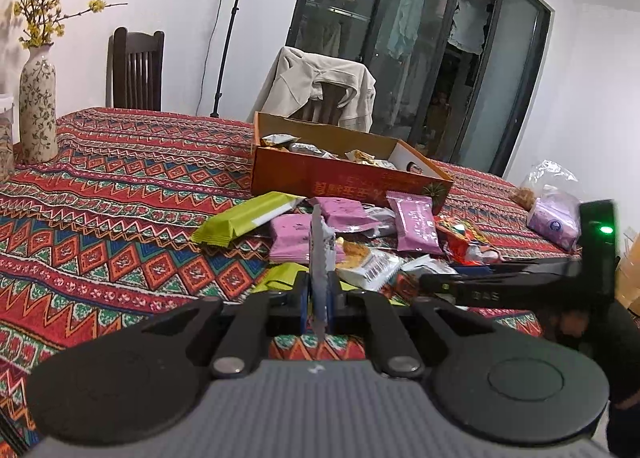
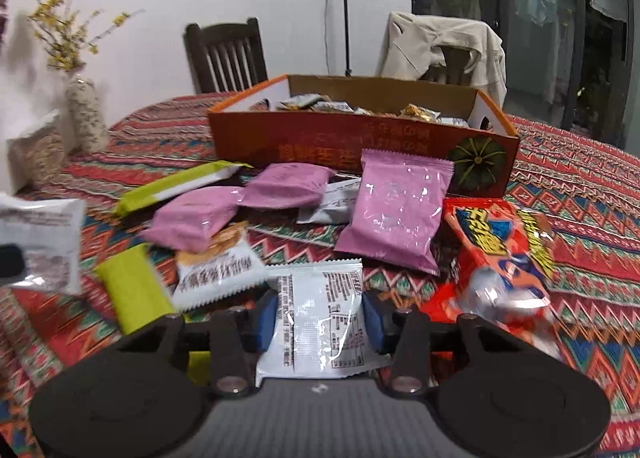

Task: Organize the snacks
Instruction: 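Lift both held packets from the pile toward the box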

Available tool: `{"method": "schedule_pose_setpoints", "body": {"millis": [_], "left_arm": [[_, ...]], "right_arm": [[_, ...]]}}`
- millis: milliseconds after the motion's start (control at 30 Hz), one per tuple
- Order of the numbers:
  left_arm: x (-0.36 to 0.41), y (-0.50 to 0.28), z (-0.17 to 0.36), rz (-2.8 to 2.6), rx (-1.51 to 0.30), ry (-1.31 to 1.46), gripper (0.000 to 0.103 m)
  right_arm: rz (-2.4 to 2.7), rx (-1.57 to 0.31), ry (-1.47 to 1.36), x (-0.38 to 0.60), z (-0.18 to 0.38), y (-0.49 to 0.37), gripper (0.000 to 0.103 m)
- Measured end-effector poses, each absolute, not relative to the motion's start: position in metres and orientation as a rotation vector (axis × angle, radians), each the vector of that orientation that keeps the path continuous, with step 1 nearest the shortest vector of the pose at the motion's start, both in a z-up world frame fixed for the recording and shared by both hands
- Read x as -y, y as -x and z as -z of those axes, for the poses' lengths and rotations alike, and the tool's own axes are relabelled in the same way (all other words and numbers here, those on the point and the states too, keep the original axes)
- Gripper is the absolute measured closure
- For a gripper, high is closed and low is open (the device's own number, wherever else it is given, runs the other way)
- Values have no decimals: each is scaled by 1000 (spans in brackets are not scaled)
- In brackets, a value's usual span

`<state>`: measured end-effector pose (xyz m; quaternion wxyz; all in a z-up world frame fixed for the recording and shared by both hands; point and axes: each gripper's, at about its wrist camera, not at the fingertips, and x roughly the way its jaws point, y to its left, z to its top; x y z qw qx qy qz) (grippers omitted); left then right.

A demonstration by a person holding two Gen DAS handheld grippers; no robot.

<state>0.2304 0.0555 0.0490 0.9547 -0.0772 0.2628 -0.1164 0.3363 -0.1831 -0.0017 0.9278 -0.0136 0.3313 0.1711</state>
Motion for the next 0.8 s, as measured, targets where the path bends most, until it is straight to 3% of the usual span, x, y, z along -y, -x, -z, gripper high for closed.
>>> {"method": "schedule_pose_setpoints", "body": {"millis": [400,800], "left_arm": [[-11,-203,-71,249,-518,75,94],[5,-198,-78,237,-519,31,94]], "right_arm": [[-406,-557,-44,236,-31,-235,59],[-404,-524,-102,268,-31,-215,59]]}}
